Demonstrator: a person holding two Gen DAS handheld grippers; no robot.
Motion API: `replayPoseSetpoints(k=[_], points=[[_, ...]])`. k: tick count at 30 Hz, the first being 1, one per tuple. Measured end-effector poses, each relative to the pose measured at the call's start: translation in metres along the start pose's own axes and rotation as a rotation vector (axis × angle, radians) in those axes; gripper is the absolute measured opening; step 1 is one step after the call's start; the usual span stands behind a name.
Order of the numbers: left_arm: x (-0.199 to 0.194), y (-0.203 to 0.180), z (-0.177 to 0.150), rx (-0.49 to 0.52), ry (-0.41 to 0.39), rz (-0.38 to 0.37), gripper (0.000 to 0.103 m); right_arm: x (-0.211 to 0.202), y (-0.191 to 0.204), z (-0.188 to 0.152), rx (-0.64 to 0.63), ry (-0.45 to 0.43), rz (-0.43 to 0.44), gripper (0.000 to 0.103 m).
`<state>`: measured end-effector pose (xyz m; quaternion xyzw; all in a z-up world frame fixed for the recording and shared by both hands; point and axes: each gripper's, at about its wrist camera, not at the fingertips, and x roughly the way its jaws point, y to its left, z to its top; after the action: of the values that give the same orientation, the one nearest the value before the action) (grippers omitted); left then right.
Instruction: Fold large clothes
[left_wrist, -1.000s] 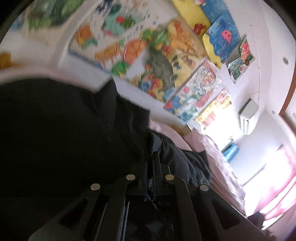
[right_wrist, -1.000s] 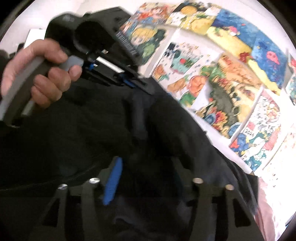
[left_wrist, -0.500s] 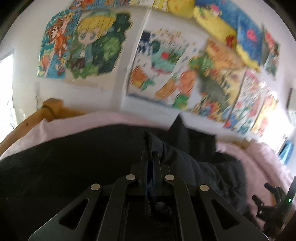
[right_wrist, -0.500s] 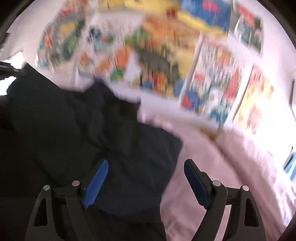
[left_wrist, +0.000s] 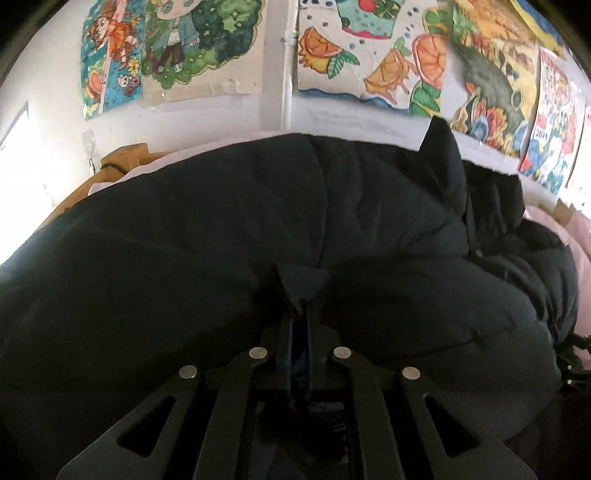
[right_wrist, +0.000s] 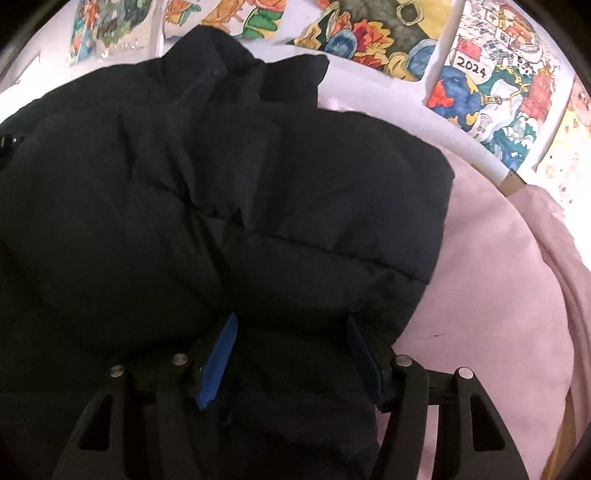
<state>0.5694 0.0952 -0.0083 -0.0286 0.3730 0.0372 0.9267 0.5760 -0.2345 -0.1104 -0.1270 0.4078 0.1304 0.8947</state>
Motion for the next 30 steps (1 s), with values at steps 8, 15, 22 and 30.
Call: replayPoseSetpoints(k=[8, 15, 22, 30], points=[[-0.006, 0.004, 0.002, -0.023, 0.012, -0.028, 0.021, 0.002, 0.002, -0.005, 0.002, -0.025, -0.012, 0.061], [-0.044, -0.003, -0.003, -0.001, -0.021, -0.065, 0.071, -0.014, -0.001, -0.005, 0.018, -0.051, -0.028, 0.096], [-0.094, 0.018, -0.021, -0.081, -0.058, -0.039, 0.081, -0.038, -0.007, -0.006, 0.022, -0.084, 0.002, 0.099], [-0.157, 0.054, -0.056, -0.196, -0.091, -0.005, 0.082, -0.080, 0.021, 0.004, -0.051, -0.156, 0.102, 0.101]])
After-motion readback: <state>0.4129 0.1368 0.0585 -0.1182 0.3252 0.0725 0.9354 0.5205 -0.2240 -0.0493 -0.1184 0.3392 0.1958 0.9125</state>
